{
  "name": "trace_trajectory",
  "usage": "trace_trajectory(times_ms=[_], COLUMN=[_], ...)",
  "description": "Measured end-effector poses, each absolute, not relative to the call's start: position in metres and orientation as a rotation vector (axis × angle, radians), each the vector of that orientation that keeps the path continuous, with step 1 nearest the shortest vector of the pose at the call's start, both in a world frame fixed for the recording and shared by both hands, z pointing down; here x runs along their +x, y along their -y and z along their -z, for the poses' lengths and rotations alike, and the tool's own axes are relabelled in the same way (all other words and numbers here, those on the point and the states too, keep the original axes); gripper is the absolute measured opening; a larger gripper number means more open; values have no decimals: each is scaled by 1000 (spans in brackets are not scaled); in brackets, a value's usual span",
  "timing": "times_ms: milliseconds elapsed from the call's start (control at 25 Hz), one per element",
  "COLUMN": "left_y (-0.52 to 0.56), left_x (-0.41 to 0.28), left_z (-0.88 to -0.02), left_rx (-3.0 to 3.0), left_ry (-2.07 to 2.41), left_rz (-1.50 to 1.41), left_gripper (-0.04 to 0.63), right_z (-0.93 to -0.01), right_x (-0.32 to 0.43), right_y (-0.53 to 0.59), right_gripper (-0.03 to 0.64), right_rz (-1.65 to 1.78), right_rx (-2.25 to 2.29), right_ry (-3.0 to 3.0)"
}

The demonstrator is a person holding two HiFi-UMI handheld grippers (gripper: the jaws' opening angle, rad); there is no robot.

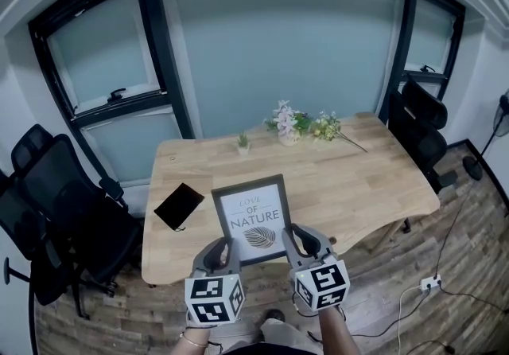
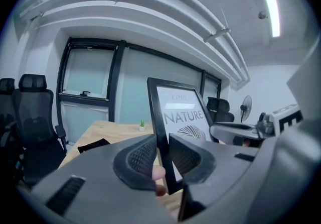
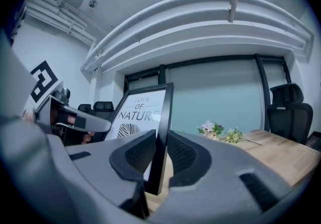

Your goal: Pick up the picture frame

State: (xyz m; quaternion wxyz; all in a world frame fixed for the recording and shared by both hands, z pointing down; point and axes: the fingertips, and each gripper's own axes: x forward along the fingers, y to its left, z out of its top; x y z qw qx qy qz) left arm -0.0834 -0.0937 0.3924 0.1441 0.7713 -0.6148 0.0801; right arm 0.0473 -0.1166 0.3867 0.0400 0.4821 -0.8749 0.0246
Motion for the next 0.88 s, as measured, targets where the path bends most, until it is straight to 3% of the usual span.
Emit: trace_trajectory(times_ms=[880], left_y=[19], left_x=[-85], left_z=[-367], left_rx=[2300], left_ry=[1721], left_rz=[-175], left_gripper=[69], right_z=[-362], right_x=[46], right_y=[38], right_gripper=[69], right_rz=[-11], right_rx=[1526], right_ry=[2666])
